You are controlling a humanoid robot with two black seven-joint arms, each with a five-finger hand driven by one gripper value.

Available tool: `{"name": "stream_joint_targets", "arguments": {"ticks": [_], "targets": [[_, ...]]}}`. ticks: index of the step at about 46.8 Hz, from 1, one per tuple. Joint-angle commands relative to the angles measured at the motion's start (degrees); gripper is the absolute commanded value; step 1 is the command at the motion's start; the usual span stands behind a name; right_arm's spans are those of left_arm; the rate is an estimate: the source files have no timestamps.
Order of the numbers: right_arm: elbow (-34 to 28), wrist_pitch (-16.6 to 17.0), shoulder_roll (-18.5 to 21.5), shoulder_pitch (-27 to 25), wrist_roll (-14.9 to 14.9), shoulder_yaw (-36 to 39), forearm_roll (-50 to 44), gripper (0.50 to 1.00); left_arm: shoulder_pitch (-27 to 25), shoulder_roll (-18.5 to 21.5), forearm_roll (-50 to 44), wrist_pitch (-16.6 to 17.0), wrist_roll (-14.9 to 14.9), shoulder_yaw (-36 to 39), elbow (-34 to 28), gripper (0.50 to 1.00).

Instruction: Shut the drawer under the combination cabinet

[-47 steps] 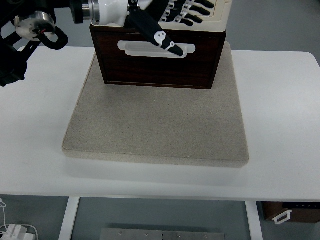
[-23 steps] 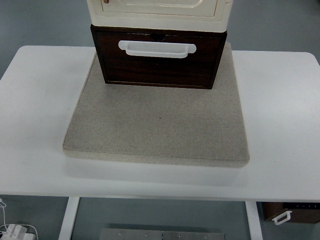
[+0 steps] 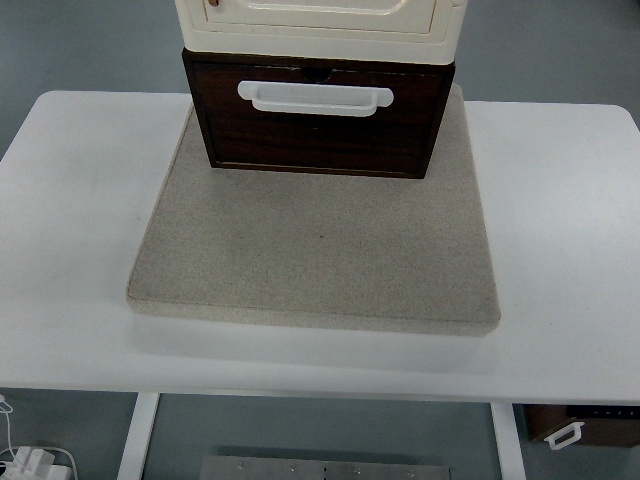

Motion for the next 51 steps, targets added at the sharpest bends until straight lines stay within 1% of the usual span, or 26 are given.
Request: {"name": "stream_joint_targets", "arguments": {"ticks": [1, 10, 19, 23, 26, 33, 37, 42, 51], "targets": [[0.0, 0.1, 0.0, 0.0, 0.0, 0.4, 0.0, 0.952, -0.6, 0.0, 0.0, 3.6, -0.2, 0.5, 3.8, 1.0], [0.0, 0.1, 0.0, -0.1, 0.0, 0.1, 0.1, 0.952, 0.0, -0.1, 0.1, 11.4, -0.2, 2.6, 11.5, 1.0], [0.0, 0.1, 0.0, -0.5, 0.0, 0.1, 0.3, 0.952, 2.4, -2.1, -1.1, 12.7, -0.2, 3.6, 16.8, 1.0], [0.0, 0.1, 0.0, -0.6, 0.0, 0.1, 0.3, 0.952, 3.9, -3.4, -1.4, 15.9, -0.2, 5.1, 18.0, 1.0], [0.0, 0.1, 0.0, -0.7, 0.0, 0.0, 0.2, 0.952, 4.9, -4.1, -1.6, 17.2, -0.2, 6.1, 18.1, 1.0], [0.0, 0.1, 0.0, -1.0, 0.1, 0.0, 0.2, 0.952, 8.6, -7.4, -6.4, 17.8, -0.3, 6.1, 18.1, 1.0], [0.0, 0.2, 0.0, -1.4, 0.0, 0.0, 0.1, 0.952, 10.7, -8.2, -9.6, 17.6, -0.3, 6.2, 17.9, 1.0], [0.0, 0.2, 0.0, -1.4, 0.0, 0.0, 0.1, 0.952, 12.4, -10.3, -11.2, 17.0, -0.5, 6.1, 17.8, 1.0], [0.0, 0.1, 0.0, -1.4, 0.1, 0.0, 0.2, 0.952, 13.9, -11.8, -13.6, 16.7, -3.4, 6.1, 17.9, 1.0]]}}
